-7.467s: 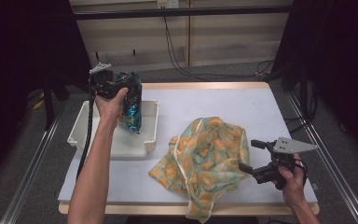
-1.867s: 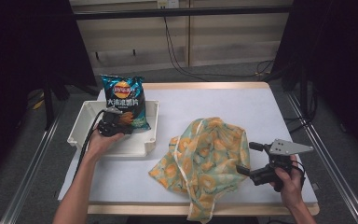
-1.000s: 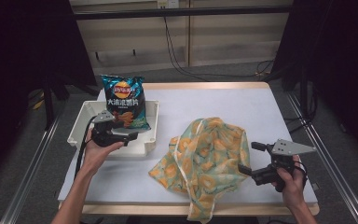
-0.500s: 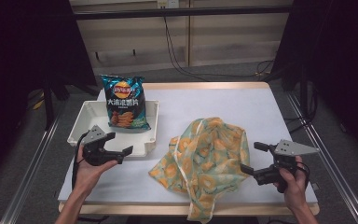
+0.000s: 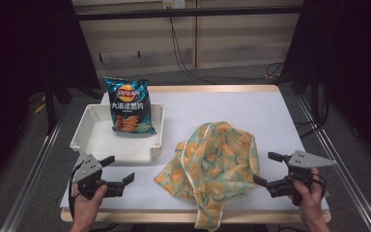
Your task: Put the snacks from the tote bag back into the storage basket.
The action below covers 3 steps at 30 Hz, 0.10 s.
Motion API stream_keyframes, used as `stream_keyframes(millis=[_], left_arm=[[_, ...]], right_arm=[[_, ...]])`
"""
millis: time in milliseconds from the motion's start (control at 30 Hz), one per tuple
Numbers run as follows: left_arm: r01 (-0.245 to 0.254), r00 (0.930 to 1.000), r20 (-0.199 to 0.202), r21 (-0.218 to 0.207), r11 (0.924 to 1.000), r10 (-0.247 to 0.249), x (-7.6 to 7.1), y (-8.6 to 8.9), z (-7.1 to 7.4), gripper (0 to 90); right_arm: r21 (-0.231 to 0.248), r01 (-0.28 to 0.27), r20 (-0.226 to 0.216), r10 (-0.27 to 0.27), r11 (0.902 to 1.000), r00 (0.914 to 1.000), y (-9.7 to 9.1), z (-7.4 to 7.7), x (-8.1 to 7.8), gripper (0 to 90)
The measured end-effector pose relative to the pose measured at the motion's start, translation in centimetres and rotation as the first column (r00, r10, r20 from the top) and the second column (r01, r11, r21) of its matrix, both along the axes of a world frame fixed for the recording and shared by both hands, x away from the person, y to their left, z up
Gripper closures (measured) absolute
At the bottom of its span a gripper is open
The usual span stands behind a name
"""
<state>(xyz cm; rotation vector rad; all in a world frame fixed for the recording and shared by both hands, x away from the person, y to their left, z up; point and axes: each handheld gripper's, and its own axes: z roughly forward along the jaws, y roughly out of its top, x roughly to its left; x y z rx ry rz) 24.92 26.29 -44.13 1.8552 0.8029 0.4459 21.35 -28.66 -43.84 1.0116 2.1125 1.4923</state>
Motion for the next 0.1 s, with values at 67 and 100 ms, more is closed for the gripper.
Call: stream_keyframes(millis=[67,100], left_arm=[[-0.018,0.9998,-0.006,0.008,0.9998,0.018,-0.25,0.04,-0.50,4.1],[-0.020,0.9996,-0.019,0.012,0.9997,0.021,-0.13,0.23,-0.79,4.1]], right_arm=[[0.000,0.012,-0.008,-0.012,0.9999,0.9999,-0.11,-0.26,-0.06,0.0],[-0.005,0.020,-0.012,-0.021,0.9998,0.9997,-0.19,-0.41,-0.11,0.0]])
